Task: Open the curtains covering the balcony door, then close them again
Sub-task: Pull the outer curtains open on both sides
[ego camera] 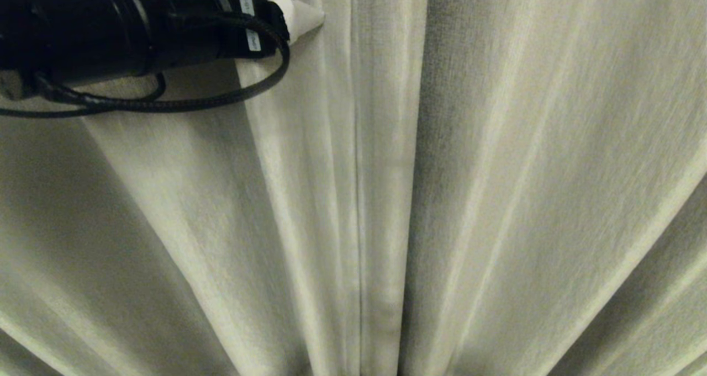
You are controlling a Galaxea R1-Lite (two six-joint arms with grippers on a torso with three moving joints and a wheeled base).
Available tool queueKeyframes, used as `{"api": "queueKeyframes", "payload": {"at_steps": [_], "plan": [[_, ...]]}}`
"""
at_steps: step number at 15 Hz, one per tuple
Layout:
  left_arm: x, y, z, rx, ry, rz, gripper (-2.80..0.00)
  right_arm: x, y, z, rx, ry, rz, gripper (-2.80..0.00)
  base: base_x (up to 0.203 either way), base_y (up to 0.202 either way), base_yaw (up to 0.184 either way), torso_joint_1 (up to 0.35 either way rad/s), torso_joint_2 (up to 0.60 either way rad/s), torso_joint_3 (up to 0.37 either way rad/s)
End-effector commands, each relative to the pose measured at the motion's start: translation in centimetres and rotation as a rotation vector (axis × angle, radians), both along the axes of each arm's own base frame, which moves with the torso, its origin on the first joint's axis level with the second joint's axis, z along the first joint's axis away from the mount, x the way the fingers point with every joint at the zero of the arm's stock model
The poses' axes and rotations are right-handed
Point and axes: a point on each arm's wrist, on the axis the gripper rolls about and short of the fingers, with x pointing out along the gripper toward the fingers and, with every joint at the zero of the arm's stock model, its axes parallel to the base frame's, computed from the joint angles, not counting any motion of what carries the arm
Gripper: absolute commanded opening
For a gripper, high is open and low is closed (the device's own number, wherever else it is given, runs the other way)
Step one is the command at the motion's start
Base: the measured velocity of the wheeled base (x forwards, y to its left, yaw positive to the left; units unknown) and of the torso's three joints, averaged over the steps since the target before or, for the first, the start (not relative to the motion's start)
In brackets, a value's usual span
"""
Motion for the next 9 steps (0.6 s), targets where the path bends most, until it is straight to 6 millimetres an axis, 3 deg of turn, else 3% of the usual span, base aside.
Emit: {"api": "queueKeyframes", "payload": {"at_steps": [1, 5, 6, 9], "plan": [[1.1, -0.8, -0.8, 0.017, 0.022, 0.004, 0.0, 0.0, 0.0, 0.0, 0.0, 0.001, 0.001, -2.8, 0.0, 0.0, 0.0, 0.0, 0.0, 0.0], [2.1, -1.0, -1.1, 0.024, 0.032, 0.02, 0.0, 0.0, 0.0, 0.0, 0.0, 0.0, -0.001, -2.8, 0.0, 0.0, 0.0, 0.0, 0.0, 0.0], [2.3, -0.9, -1.2, 0.025, 0.033, 0.026, -2.8, 0.0, 0.0, 0.0, 0.0, 0.001, 0.001, -2.8, 0.0, 0.0, 0.0, 0.0, 0.0, 0.0], [2.9, -1.4, -1.1, -0.016, -0.024, 0.03, -2.8, 0.0, 0.0, 0.0, 0.0, 0.001, 0.001, -2.8, 0.0, 0.0, 0.0, 0.0, 0.0, 0.0]]}}
